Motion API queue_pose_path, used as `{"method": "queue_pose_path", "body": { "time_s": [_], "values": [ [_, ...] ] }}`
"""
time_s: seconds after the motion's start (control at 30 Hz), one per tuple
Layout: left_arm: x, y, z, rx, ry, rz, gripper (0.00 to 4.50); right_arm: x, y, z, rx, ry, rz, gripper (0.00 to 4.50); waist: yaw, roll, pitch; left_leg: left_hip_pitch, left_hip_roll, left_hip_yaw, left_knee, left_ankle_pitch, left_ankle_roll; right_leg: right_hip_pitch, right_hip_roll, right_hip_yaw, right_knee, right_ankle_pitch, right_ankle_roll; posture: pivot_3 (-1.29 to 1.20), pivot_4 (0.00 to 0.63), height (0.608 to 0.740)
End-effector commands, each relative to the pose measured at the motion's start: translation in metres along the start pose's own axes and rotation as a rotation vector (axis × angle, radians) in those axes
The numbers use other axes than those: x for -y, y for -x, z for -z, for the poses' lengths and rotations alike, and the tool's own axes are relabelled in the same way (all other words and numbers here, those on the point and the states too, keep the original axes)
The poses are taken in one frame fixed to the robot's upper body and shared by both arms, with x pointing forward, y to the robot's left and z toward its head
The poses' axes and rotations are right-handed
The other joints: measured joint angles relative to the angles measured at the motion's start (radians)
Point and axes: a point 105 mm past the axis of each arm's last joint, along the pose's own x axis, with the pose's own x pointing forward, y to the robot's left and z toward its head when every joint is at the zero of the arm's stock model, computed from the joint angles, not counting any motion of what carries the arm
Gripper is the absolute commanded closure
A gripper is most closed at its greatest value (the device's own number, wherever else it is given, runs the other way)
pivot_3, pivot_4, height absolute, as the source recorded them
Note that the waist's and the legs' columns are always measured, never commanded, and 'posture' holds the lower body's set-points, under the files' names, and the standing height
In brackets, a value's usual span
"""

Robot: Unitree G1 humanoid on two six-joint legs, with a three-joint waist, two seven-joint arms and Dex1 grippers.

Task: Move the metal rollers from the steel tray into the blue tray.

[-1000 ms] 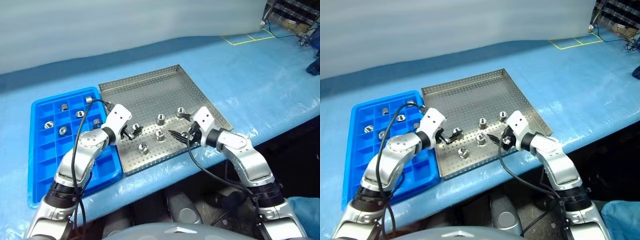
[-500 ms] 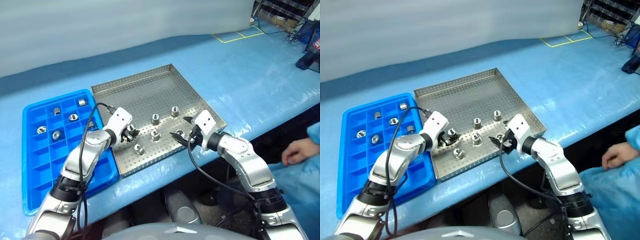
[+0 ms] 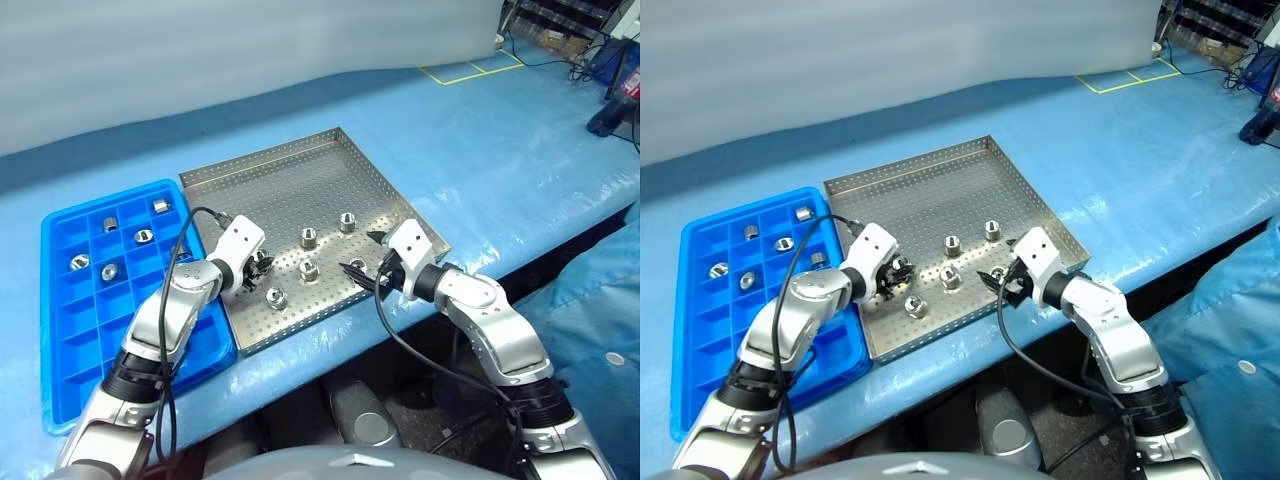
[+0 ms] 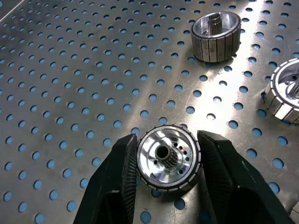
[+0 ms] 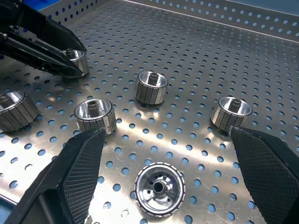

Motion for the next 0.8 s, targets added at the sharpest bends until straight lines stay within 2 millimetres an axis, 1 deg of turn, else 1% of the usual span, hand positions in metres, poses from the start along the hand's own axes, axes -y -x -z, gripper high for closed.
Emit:
{"method": "queue_pose_path", "body": {
  "time_s": [0.03, 0.13, 0.2, 0.27, 0.33, 0.43, 0.53, 0.67, 0.73, 0.8],
  "values": [
    [-0.005, 0.007, -0.016, 0.070, 0.016, -0.003, 2.77, -0.007, -0.001, -0.017, 0.063, 0.039, -0.033, 0.00, -0.001, 0.000, 0.000, 0.000, 0.000, 0.000, 0.000, 0.000, 0.000, 0.000, 0.000, 0.000, 0.000, 0.000, 0.000, -0.35, 0.150, 0.740],
    [-0.004, 0.016, -0.029, 0.140, 0.057, 0.026, 2.77, -0.019, -0.004, -0.020, 0.074, 0.043, -0.114, 0.00, -0.001, 0.000, 0.000, 0.000, 0.000, 0.000, 0.000, 0.000, 0.000, 0.000, 0.000, 0.000, 0.000, 0.001, 0.002, -0.34, 0.150, 0.740],
    [-0.005, 0.025, -0.039, 0.188, 0.074, 0.037, 2.77, -0.032, -0.003, -0.029, 0.115, 0.044, -0.200, 0.00, 0.000, 0.000, 0.000, 0.000, 0.000, 0.000, 0.000, 0.000, 0.000, 0.000, 0.000, 0.000, 0.000, 0.001, 0.002, -0.33, 0.150, 0.740],
    [-0.007, 0.035, -0.046, 0.229, 0.085, 0.037, 2.77, -0.045, -0.001, -0.042, 0.170, 0.039, -0.294, 0.00, 0.001, 0.000, 0.000, 0.000, 0.000, 0.000, 0.000, 0.000, 0.000, 0.000, 0.000, 0.000, 0.000, 0.001, 0.002, -0.31, 0.150, 0.740],
    [-0.012, 0.047, -0.050, 0.258, 0.085, 0.010, 2.77, -0.061, 0.001, -0.054, 0.218, 0.039, -0.403, 0.00, 0.001, 0.000, 0.000, 0.000, 0.000, 0.000, 0.000, 0.000, 0.000, 0.000, 0.000, 0.000, 0.000, 0.002, 0.003, -0.29, 0.150, 0.740],
    [-0.024, 0.064, -0.049, 0.279, 0.053, -0.082, 2.77, -0.078, 0.004, -0.063, 0.249, 0.052, -0.522, 0.00, 0.005, -0.001, 0.000, 0.000, 0.000, -0.001, 0.000, 0.000, 0.000, 0.000, 0.000, 0.000, 0.000, 0.002, 0.003, -0.25, 0.150, 0.740],
    [-0.038, 0.081, -0.040, 0.263, 0.025, -0.220, 2.77, -0.083, 0.002, -0.065, 0.242, 0.071, -0.561, 0.00, 0.024, -0.001, 0.001, 0.000, 0.001, -0.002, 0.000, 0.000, 0.000, 0.000, 0.001, -0.001, 0.000, 0.002, 0.003, -0.19, 0.150, 0.740],
    [-0.056, 0.100, -0.003, 0.141, 0.017, -0.409, 2.77, -0.082, -0.005, -0.065, 0.234, 0.077, -0.559, 0.00, 0.053, -0.002, 0.001, 0.000, 0.000, -0.002, -0.001, 0.000, 0.000, 0.000, 0.000, -0.001, 0.000, 0.001, 0.001, -0.14, 0.150, 0.740],
    [-0.062, 0.105, 0.009, 0.113, 0.051, -0.467, 2.77, -0.082, -0.008, -0.065, 0.230, 0.071, -0.557, 0.00, 0.078, -0.003, 0.002, 0.000, 0.000, -0.002, -0.001, 0.000, 0.000, 0.000, 0.000, -0.001, 0.000, -0.001, -0.001, -0.12, 0.150, 0.740],
    [-0.064, 0.107, 0.017, 0.102, 0.073, -0.512, 2.77, -0.082, -0.011, -0.063, 0.219, 0.068, -0.555, 0.00, 0.108, -0.005, 0.001, 0.000, 0.001, -0.002, 0.000, 0.000, 0.000, -0.001, 0.000, -0.002, 0.000, -0.001, -0.002, -0.11, 0.150, 0.740]
  ]
}}
